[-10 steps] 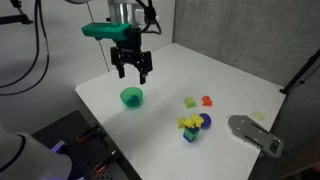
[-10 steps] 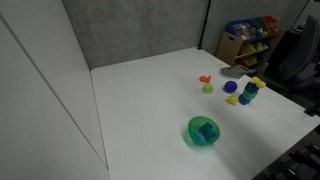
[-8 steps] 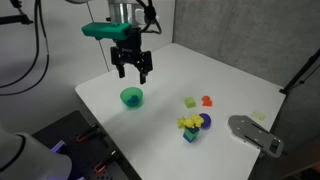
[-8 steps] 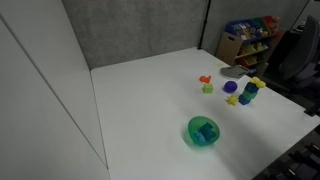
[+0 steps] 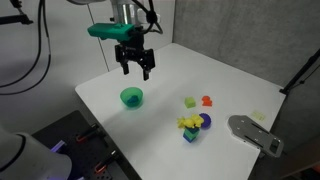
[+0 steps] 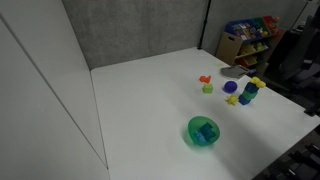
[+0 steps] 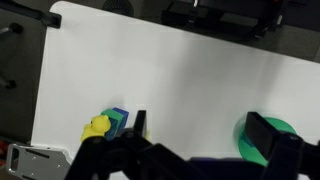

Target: Place the yellow toy animal in the bowl

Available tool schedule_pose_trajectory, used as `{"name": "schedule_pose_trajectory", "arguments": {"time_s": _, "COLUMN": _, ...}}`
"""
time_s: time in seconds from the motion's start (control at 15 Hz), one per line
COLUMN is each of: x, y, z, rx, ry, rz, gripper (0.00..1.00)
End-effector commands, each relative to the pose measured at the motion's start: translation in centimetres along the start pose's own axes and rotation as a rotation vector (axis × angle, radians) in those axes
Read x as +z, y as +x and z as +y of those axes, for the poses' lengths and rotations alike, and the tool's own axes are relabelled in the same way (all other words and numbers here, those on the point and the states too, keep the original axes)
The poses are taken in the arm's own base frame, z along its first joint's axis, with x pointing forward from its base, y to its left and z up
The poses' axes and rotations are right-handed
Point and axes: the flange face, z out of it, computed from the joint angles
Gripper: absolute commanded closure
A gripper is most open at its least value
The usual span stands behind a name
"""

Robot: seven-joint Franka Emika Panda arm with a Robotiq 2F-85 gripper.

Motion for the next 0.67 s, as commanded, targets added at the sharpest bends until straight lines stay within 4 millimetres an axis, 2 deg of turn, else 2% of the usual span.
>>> {"name": "schedule_pose_trajectory", "arguments": {"time_s": 0.0, "x": -0.4, "y": 3.5, "z": 0.4, "rx": 0.076, "ry": 0.021, "rz": 0.034, "gripper": 0.0}}
{"name": "schedule_pose_trajectory", "arguments": {"time_s": 0.33, "x": 1.3, "y": 8.1, "z": 2.5, "rx": 0.228, "ry": 0.047, "rz": 0.079, "gripper": 0.0}}
{"name": "schedule_pose_trajectory", "arguments": {"time_s": 0.6, "x": 3.9, "y": 11.4, "z": 6.2, "rx": 0.352, "ry": 0.088, "rz": 0.089, "gripper": 0.0}}
